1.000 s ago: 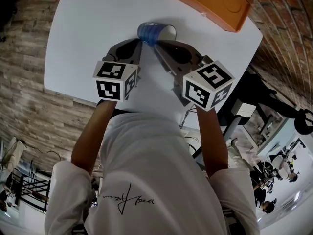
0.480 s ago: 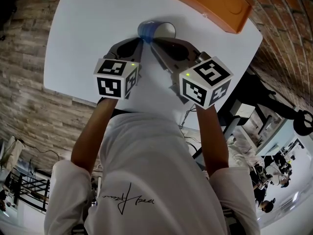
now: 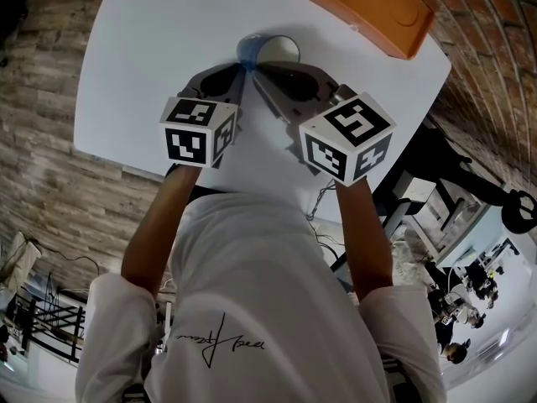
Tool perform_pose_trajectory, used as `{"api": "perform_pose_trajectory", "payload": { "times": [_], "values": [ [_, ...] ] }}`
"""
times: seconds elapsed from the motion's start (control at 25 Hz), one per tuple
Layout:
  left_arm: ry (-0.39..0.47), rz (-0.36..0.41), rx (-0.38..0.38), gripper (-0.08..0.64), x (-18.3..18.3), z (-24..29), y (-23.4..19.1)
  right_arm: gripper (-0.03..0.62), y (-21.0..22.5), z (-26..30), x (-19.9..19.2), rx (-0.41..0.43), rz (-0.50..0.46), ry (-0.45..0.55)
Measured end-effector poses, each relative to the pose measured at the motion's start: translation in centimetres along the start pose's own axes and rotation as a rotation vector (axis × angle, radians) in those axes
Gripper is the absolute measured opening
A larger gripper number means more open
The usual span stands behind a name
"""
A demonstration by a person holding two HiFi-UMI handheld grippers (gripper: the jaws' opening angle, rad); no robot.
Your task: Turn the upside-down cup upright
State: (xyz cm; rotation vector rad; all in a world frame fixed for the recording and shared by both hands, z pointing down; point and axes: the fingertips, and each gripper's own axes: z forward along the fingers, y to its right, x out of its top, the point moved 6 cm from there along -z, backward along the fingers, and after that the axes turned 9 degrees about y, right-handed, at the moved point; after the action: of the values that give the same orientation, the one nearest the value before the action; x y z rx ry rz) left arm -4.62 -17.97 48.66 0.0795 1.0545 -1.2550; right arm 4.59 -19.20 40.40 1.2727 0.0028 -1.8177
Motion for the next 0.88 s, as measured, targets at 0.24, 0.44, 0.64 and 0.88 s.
{"api": "perform_pose_trajectory", "payload": {
  "times": [0.24, 0.44, 0.64, 0.88],
  "values": [
    [-0.001, 0.001, -0.015, 0.009, 0.0, -0.2, 0.3, 0.023, -0.3, 0.1, 0.3, -0.018, -0.035, -0.017],
    [-0.005, 0.000, -0.026, 0.009, -0.2, -0.2, 0.0, 0.023, -0.6, 0.7, 0.0, -0.017, -0.049, -0.030],
    [-0.007, -0.001, -0.032, 0.008, -0.2, -0.4, -0.1, 0.023, -0.9, 0.9, 0.0, -0.017, -0.056, -0.046],
    [-0.010, -0.004, -0.037, 0.009, -0.1, -0.7, -0.6, 0.023, -1.3, 1.7, 0.2, -0.012, -0.045, -0.045]
  ]
}}
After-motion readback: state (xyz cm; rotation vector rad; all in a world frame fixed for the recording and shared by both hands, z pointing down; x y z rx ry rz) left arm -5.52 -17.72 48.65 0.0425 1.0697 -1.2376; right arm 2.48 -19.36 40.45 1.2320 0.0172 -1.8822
